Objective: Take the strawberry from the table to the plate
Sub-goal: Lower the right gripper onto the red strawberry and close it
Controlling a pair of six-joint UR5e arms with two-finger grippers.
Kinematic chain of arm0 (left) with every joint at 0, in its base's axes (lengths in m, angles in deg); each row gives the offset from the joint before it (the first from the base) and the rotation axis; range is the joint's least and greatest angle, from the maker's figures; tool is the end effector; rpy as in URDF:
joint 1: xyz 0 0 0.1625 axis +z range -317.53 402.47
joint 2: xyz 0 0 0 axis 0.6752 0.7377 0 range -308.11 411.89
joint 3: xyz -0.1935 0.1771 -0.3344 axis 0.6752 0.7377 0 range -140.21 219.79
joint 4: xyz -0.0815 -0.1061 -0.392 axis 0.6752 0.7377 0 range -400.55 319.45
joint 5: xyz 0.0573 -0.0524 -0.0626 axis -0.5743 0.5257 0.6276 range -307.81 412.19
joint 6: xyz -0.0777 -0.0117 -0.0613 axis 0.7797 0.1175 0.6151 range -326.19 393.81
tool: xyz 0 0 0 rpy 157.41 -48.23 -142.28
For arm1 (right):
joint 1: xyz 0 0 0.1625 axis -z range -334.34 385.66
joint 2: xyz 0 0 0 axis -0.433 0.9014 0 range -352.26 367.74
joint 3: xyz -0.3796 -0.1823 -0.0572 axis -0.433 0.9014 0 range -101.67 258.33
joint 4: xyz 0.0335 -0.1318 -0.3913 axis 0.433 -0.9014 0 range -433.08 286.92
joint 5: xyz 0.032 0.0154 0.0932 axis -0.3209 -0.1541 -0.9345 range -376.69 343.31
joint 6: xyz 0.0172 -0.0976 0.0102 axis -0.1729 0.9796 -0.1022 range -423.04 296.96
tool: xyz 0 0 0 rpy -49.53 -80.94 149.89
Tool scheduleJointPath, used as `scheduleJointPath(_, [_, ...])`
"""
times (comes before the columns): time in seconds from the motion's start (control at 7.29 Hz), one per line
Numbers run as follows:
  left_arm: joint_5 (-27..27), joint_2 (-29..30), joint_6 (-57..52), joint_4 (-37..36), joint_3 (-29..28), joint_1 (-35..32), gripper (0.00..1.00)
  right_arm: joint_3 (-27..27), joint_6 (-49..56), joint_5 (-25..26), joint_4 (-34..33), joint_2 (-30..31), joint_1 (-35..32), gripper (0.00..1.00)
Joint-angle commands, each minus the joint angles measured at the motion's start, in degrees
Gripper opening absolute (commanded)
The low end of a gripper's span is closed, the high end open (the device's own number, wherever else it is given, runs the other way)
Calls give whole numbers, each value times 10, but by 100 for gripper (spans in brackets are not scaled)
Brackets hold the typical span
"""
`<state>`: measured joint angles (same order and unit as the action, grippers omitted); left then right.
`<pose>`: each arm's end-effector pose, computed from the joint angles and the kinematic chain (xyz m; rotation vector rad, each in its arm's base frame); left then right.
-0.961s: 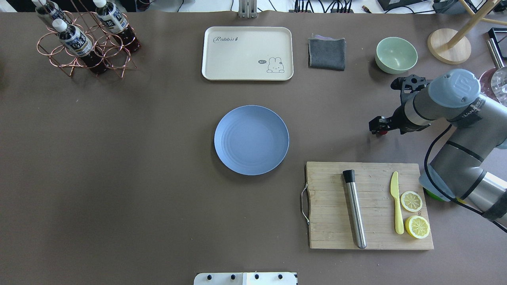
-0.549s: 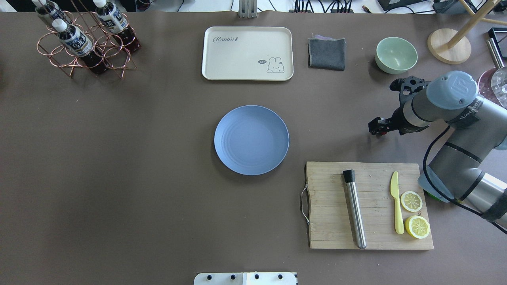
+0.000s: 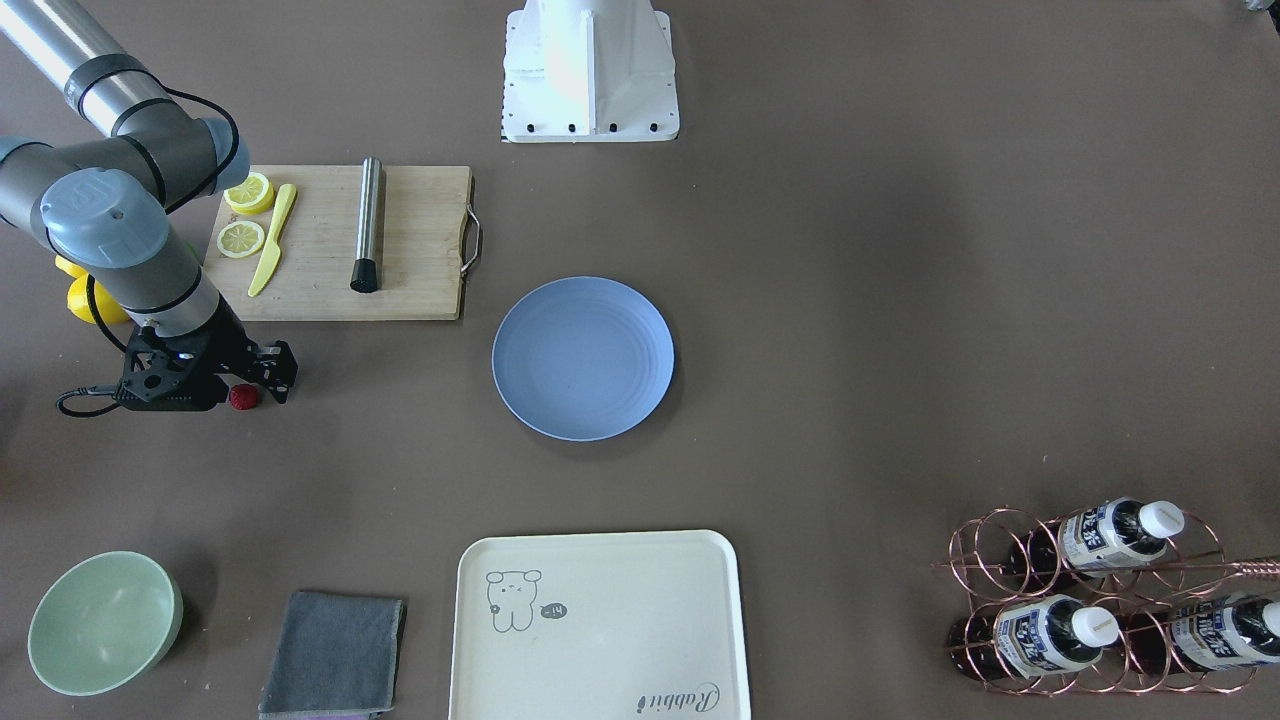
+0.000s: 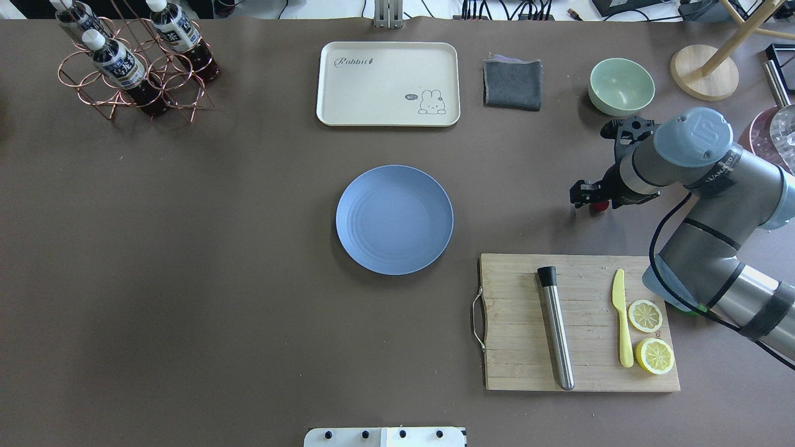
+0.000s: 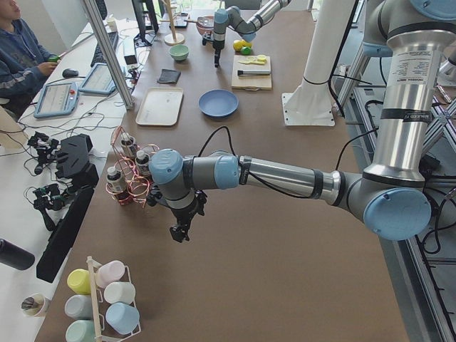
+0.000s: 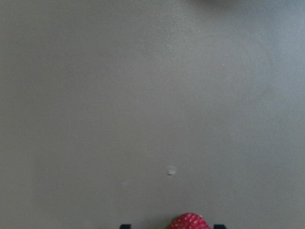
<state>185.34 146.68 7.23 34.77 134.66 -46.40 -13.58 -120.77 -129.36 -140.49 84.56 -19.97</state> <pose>-0.0549 -0.5163 0.6014 0.0851 0.7586 0.4272 -0.3593 -0.5029 0.4860 0.1112 -0.7441 0.0920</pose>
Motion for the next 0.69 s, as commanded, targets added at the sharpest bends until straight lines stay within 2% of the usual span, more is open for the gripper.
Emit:
scheduleJointPath(0.0, [0,0,0,0,1,0,99,-7,-1,7,0,18,-2,10])
scheduleJointPath(0.14, [0,0,0,0,1,0,99,-17,-2,6,-1,21,-2,0])
scheduleJointPath(0.27, [1,0,0,0,1,0,99,-33,-4,4,-10,14,-1,0])
scheduleJointPath(0.55, [1,-10,-1,1,4,0,99,-42,-84,1,-30,-28,-3,0])
